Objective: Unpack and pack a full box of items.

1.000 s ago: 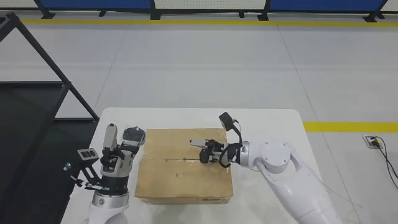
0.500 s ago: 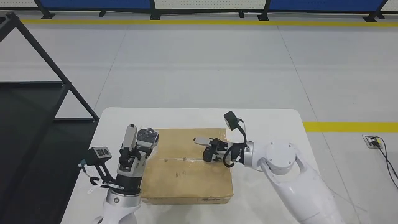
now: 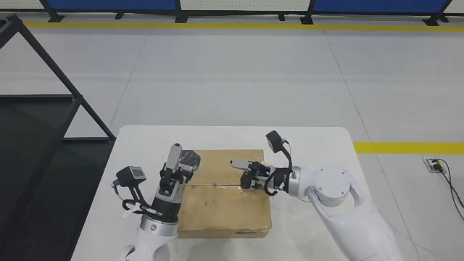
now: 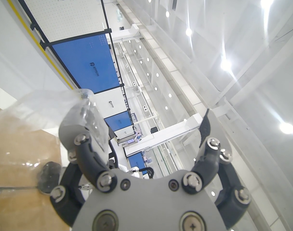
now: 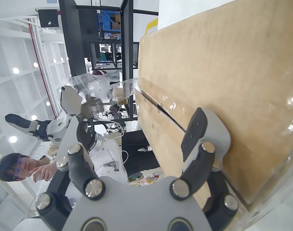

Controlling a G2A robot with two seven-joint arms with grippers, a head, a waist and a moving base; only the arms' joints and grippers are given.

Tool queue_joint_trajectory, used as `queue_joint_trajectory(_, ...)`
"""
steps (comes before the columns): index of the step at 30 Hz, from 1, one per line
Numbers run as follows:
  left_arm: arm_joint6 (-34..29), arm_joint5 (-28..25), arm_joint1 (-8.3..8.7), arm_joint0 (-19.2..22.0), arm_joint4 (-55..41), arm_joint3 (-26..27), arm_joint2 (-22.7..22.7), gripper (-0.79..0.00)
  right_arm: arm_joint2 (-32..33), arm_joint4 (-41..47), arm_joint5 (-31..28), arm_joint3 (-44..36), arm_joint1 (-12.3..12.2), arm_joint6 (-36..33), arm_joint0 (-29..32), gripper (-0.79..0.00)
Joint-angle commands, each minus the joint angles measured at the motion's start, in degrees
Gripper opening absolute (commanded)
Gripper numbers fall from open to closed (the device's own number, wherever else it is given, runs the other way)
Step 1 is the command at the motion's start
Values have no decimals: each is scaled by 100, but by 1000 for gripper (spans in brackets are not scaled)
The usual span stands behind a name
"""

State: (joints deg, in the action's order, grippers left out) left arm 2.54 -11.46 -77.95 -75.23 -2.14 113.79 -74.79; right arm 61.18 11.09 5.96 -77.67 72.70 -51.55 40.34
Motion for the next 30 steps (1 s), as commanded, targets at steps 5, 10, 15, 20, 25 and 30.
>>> queue_joint_trajectory(5,1,42,-30,98,107,-86,153,0,135,-40,22,-196,-47,73,181,0)
queue_joint_trajectory(10,-10,79,-51,154,185,-111,234,0,380,-9,14,-360,-110,133,378,0)
queue_joint_trajectory(15,-26,127,-74,229,262,-144,340,0,527,-51,71,-580,-164,136,560,0)
queue_joint_trajectory(20,-32,177,-103,318,364,-225,481,0,596,-54,96,-711,-193,163,673,0)
queue_joint_trajectory(25,-23,231,-136,414,458,-321,634,0,629,-28,96,-769,-210,211,748,0)
queue_joint_trajectory(30,-23,281,-168,483,540,-385,772,0,687,4,49,-830,-230,287,859,0)
